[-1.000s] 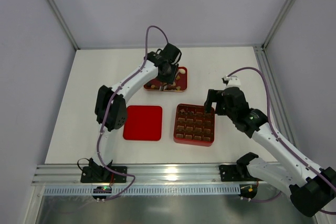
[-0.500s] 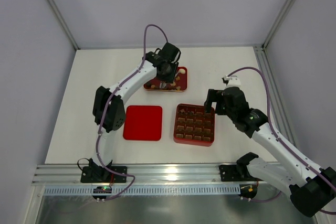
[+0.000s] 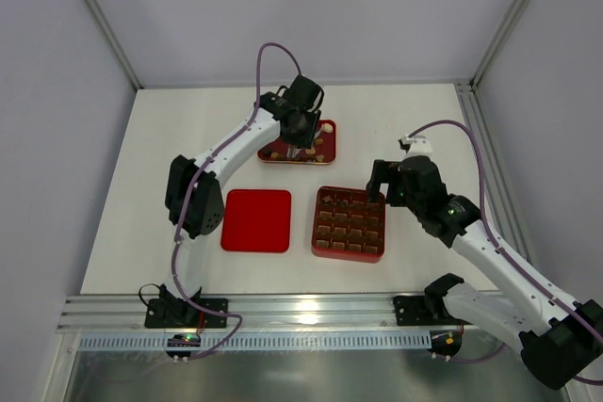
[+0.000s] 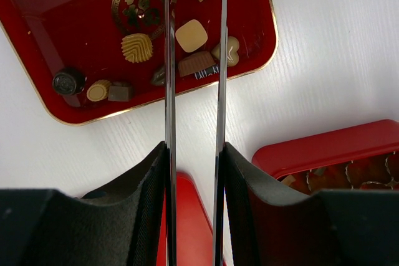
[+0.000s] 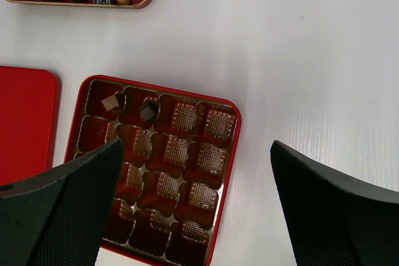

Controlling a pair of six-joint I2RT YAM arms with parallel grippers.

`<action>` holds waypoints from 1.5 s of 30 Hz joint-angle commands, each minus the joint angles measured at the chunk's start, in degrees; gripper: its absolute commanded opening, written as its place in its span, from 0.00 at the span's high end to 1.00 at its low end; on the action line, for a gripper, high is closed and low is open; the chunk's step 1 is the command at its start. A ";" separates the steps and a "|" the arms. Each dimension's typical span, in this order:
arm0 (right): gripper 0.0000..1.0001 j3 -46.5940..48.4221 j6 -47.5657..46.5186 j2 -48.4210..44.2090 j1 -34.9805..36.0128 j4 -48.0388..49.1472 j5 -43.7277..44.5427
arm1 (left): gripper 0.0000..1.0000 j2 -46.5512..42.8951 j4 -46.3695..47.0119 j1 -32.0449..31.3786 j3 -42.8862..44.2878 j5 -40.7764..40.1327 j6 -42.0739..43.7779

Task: Pack the chocolate

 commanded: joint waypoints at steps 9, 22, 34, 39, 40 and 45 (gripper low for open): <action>0.00 -0.15 -0.33 0.40 -0.27 1.91 -0.05 | 0.61 -1.55 0.45 -0.45 0.37 0.49 -1.53; 0.00 -0.94 -0.16 -0.39 -0.27 1.82 -0.05 | 0.62 -0.50 -0.78 -1.76 0.55 -0.92 -2.59; 0.00 -1.56 0.11 -0.57 -0.27 1.91 -0.22 | 0.62 -1.29 -0.61 -2.03 0.55 -2.50 -2.59; 0.00 -1.65 0.11 0.04 -0.27 2.26 -0.22 | 0.62 -1.29 -1.31 -2.12 0.29 -2.94 -2.76; 0.00 -1.74 0.19 -0.13 -0.27 2.43 -0.40 | 0.62 -1.29 -1.31 -2.12 0.20 -3.03 -2.94; 0.00 -1.82 0.37 0.05 -0.27 2.52 -0.57 | 0.62 -1.46 -1.14 -2.38 -0.68 -3.03 -3.55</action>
